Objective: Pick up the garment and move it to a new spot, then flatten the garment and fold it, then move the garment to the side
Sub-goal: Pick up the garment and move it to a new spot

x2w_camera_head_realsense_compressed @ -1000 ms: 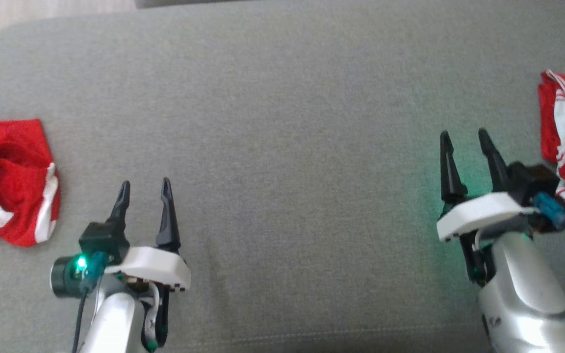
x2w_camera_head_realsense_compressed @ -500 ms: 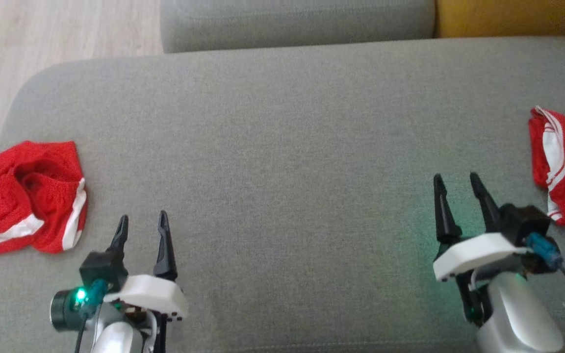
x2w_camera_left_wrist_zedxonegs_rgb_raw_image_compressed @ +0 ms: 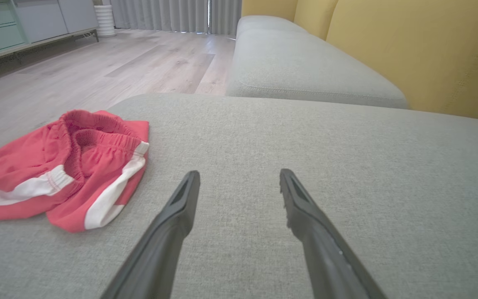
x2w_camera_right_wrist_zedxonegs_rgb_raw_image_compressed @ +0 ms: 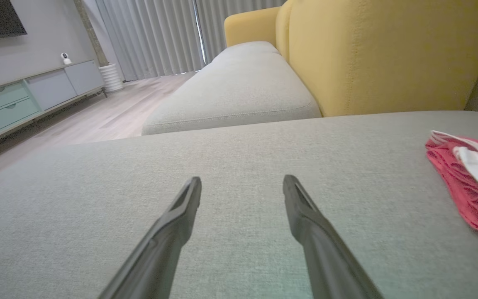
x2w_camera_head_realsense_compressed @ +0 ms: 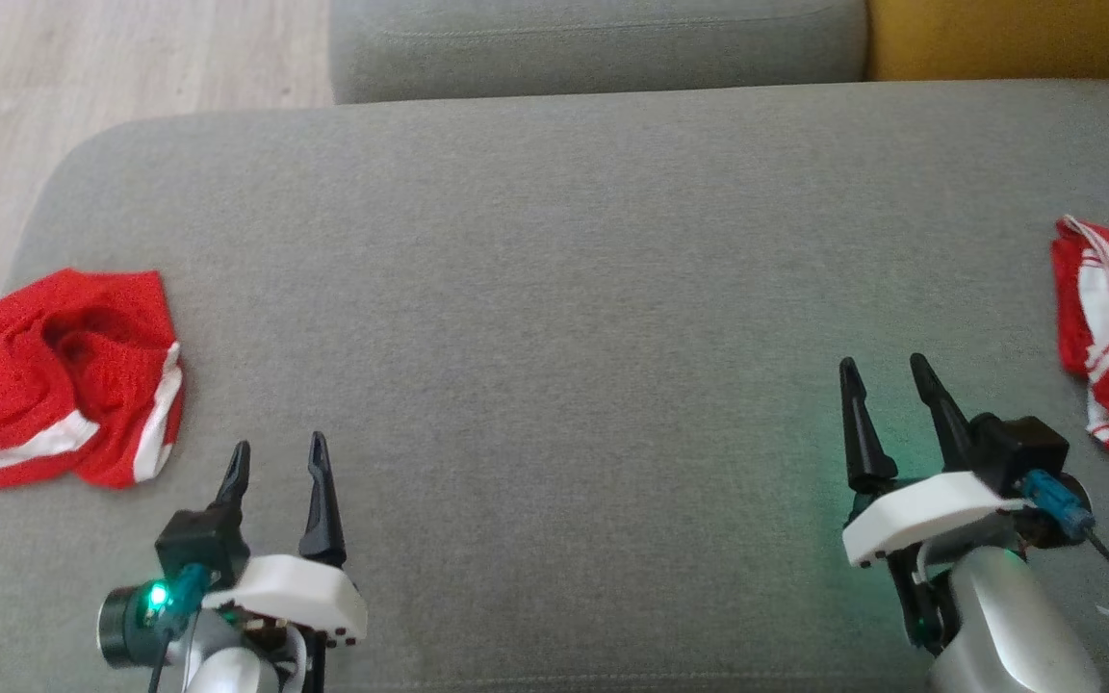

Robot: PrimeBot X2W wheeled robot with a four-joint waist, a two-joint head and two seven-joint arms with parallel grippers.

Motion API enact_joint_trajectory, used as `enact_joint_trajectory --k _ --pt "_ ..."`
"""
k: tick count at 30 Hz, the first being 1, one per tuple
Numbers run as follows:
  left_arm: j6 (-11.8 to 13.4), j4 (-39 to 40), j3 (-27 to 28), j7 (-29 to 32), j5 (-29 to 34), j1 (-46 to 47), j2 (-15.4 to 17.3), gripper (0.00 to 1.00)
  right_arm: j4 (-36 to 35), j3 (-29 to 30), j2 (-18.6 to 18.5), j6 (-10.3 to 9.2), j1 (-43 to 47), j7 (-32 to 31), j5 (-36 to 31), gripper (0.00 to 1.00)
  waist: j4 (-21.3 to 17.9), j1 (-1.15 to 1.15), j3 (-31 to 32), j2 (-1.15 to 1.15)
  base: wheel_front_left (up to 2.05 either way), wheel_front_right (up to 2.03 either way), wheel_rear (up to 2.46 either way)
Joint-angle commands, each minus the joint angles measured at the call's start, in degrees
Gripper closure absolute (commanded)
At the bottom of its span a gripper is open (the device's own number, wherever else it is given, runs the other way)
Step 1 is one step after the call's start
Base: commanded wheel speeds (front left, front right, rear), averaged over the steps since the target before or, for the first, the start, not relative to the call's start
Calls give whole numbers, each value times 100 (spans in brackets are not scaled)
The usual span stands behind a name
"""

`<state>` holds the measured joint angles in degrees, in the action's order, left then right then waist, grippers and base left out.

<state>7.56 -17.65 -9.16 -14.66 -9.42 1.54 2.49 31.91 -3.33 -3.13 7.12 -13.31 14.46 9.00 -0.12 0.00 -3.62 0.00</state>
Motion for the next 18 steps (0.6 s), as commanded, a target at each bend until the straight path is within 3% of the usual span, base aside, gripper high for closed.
enact_joint_trajectory --k 1,7,18 --pt "14 177 141 -34 -45 265 39 0 -211 -186 25 36 -175 53 19 0 125 0 -46 0 0 0 0" --pt "24 170 99 -34 -79 338 39 0 -215 -291 25 36 -210 53 36 0 540 0 -84 0 0 0 0" --pt "97 217 227 -34 -113 309 39 0 -186 -446 25 36 -266 53 89 0 1973 0 -140 0 0 0 0"
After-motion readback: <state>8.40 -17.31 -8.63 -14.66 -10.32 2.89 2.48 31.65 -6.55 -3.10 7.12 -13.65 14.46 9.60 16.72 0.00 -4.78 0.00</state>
